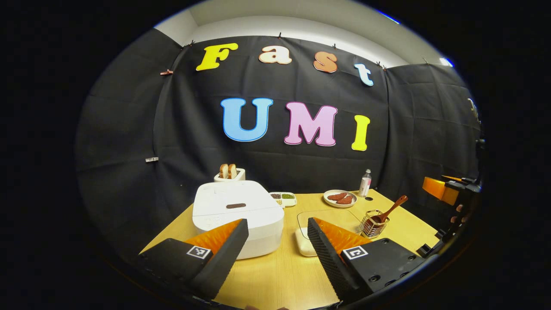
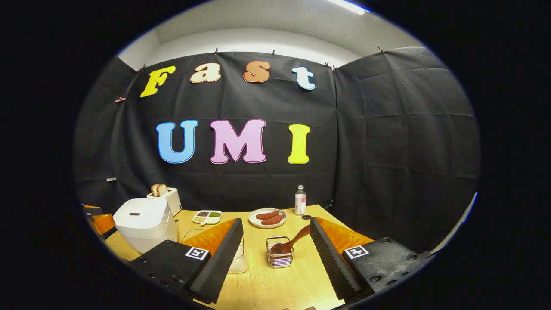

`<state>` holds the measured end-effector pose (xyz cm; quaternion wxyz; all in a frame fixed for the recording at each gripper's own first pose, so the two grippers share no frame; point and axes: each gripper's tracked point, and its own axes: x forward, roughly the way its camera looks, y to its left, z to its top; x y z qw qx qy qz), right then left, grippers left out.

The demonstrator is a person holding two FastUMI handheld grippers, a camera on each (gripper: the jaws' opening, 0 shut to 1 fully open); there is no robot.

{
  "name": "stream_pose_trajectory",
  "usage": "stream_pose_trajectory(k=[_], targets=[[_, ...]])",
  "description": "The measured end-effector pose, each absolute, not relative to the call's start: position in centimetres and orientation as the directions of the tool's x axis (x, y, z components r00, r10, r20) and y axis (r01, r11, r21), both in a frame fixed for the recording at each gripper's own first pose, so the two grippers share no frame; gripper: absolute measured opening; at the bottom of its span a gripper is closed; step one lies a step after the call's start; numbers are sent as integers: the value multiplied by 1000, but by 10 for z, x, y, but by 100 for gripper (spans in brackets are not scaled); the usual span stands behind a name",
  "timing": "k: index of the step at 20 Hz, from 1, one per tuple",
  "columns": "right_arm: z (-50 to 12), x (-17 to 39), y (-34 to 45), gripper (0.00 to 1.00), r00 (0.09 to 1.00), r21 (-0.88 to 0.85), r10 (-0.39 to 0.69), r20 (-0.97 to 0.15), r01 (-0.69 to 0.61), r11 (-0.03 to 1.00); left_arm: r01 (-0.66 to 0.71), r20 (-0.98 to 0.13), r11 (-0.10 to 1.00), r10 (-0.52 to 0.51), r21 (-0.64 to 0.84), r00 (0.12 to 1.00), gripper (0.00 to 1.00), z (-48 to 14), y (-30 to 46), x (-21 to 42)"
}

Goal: Close the left gripper, press the button to open the rice cooker; take a wooden spoon from the chopstick holder with the right hand, scoop a spoonful of rice and pour it into the rice cooker, then put the wooden spoon back into the chopstick holder.

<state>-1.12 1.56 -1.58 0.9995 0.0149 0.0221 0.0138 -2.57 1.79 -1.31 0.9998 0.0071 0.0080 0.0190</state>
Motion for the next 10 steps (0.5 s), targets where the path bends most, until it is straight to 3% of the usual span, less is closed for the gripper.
stream_pose_trajectory(k=[7, 9, 10], targets=[[-20, -16, 26, 98, 997, 38, 44, -64, -42, 998, -82, -12, 996, 83, 17, 997, 96, -6, 42, -21], [-21, -18, 25, 98, 997, 31, 44, -67, -42, 999, -77, -4, 997, 77, 20, 997, 93, 0, 48, -11], [-22, -20, 25, 98, 996, 28, 45, -71, -43, 999, -81, 2, 997, 81, 19, 997, 86, 3, 53, -7]])
